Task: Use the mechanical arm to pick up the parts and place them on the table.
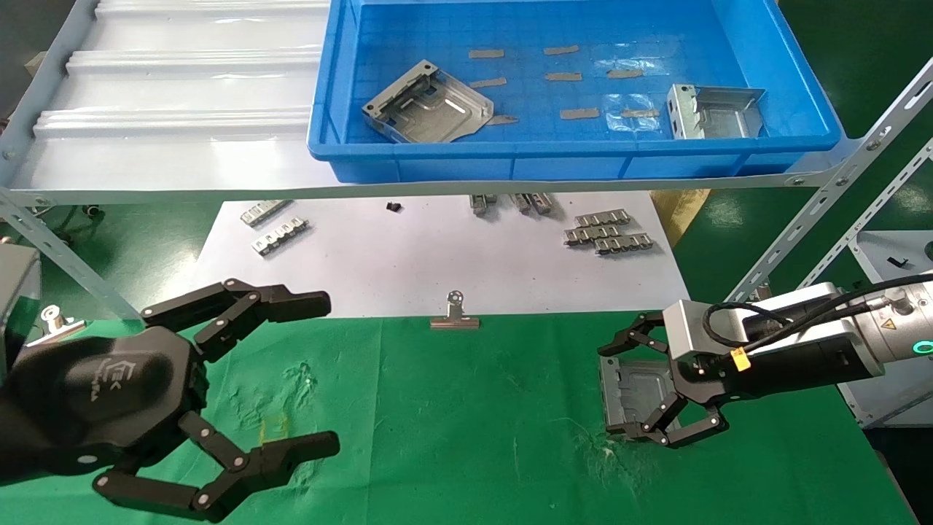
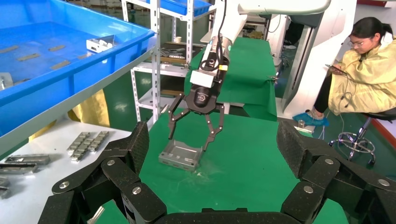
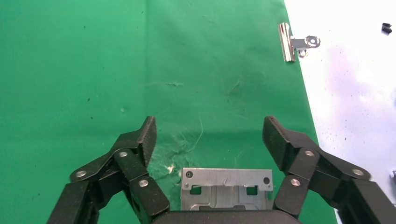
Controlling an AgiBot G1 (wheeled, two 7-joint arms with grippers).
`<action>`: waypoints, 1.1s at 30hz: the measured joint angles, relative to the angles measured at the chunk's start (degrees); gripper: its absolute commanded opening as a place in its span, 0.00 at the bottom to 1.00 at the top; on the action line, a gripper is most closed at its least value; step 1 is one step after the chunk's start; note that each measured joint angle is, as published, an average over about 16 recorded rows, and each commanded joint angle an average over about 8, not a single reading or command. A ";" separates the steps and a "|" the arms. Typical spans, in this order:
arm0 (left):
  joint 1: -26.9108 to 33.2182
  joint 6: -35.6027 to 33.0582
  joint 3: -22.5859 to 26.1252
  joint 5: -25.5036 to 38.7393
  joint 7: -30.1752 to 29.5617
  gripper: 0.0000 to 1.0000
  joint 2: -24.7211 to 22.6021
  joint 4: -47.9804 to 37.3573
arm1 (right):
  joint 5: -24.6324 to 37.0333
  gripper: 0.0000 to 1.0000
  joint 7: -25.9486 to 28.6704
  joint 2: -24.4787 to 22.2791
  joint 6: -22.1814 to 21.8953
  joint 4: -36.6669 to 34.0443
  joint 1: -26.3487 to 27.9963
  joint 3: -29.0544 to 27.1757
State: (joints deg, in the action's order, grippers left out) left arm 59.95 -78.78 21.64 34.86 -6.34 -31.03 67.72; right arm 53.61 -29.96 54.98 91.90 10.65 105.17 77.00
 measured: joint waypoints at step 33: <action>0.00 0.00 0.00 0.00 0.00 1.00 0.00 0.00 | -5.47 1.00 19.60 -9.56 -3.04 30.37 -21.12 -29.50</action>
State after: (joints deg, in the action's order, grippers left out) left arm 59.95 -78.77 21.63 34.86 -6.34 -31.03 67.72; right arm 48.15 -10.36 45.41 88.86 41.02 84.05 47.50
